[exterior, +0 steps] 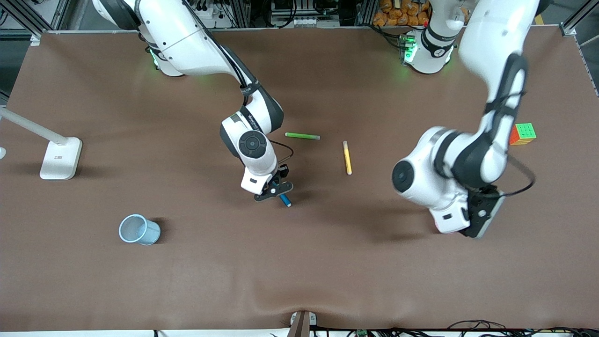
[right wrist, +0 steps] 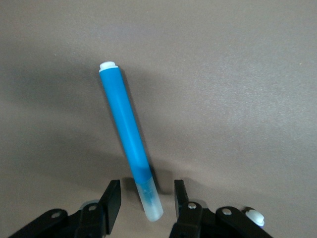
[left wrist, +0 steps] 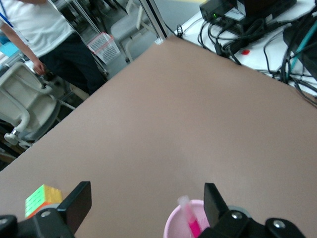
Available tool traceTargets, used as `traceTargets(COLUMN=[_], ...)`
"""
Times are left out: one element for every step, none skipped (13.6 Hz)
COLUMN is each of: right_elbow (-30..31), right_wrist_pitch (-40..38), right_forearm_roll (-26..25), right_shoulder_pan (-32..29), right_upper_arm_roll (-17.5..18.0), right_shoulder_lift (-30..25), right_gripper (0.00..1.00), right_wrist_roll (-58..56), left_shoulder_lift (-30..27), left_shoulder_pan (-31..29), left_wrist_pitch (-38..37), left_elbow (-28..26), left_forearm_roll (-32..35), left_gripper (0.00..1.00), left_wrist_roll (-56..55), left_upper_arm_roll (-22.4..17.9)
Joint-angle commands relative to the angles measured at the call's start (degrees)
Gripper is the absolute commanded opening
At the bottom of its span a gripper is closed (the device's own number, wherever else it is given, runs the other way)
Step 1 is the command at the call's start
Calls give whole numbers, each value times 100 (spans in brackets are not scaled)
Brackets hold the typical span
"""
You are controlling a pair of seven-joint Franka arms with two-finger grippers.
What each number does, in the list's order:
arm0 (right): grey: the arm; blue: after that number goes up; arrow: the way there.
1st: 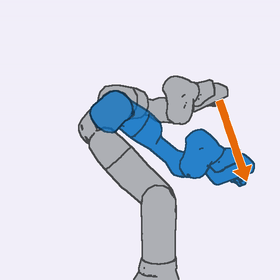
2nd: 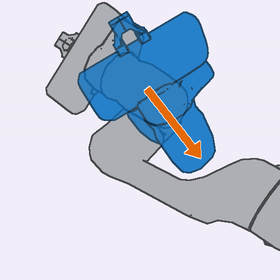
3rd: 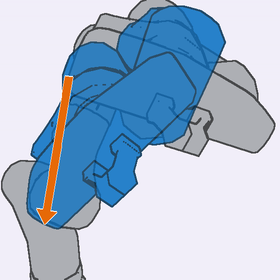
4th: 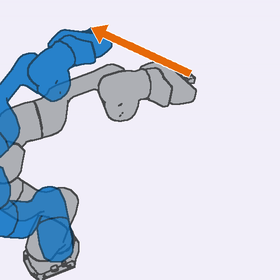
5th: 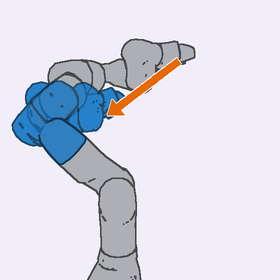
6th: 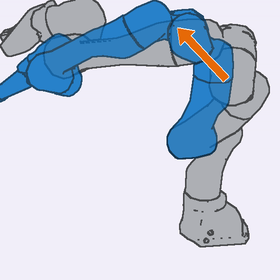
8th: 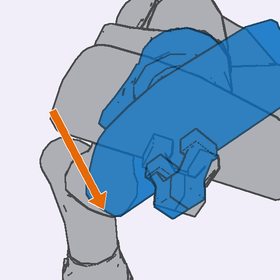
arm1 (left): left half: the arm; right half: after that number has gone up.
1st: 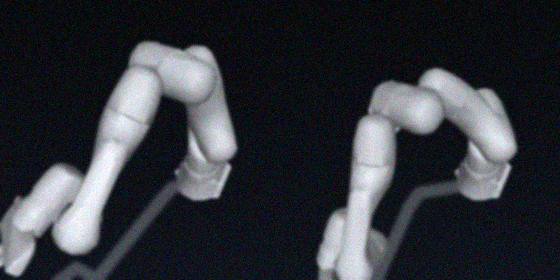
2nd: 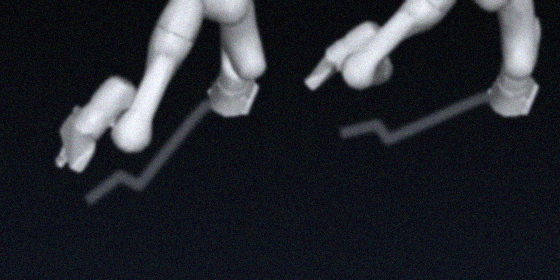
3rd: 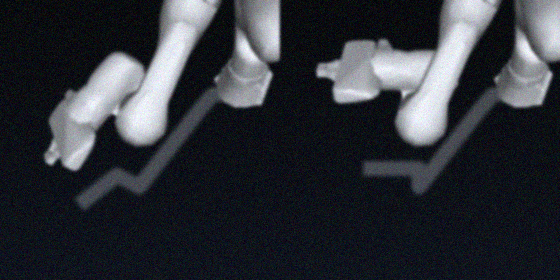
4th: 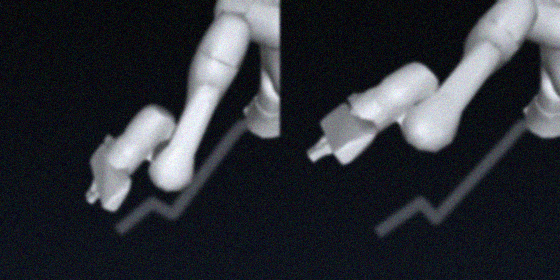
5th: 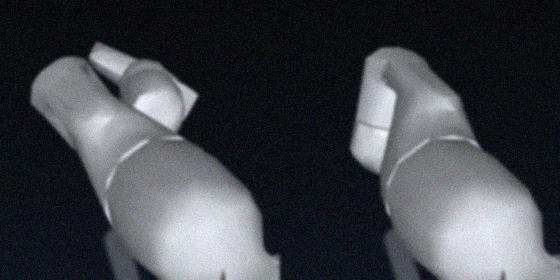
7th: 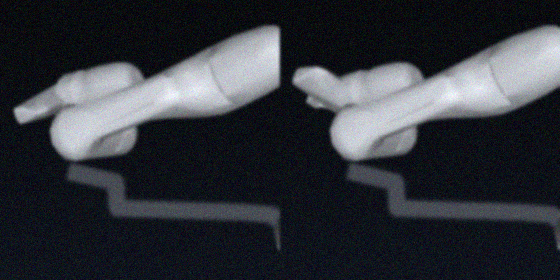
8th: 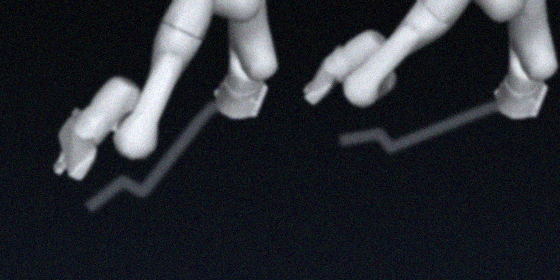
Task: Place pink and blue markers in matching cups
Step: 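Drop the pink marker in the cup while the right gripper grasps blue marker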
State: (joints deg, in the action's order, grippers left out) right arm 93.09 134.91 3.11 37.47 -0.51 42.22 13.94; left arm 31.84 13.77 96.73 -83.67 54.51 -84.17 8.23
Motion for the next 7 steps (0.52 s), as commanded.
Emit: traceTargets(right_elbow=[17,17,17,17,17,17,25], right_wrist_pitch=[149,150,150,150,150,150,150], right_forearm_roll=[-91,-100,-126,-126,-126,-126,-126], right_shoulder_pan=[85,85,85,85,85,85,85], right_upper_arm_roll=[-72,-72,-72,-72,-72,-72,-72], right_shoulder_lift=[23,23,23,23,23,23,23], right_gripper=[48,47,47,42,35,35,35], right_wrist_roll=[39,30,30,30,30,30,30], left_shoulder_lift=[-624,-826,-1020,-1213,-1380,-1574,-1680], left_shoulder_pan=[-50,-93,-207,-252,-278,-365,-375], left_wrist_pitch=[-23,-31,-31,-31,-40,-92,-310], left_elbow=[-176,-185,-185,-203,-211,-246,-247], left_forearm_roll=[-920,-1299,-1659,-2046,-2398,-2627,-2804], left_gripper=[100,100,100,100,100,100,100], left_wrist_roll=[829,1137,1470,1804,2121,2437,2675], left_upper_arm_roll=[30,30,39,39,30,30,39])
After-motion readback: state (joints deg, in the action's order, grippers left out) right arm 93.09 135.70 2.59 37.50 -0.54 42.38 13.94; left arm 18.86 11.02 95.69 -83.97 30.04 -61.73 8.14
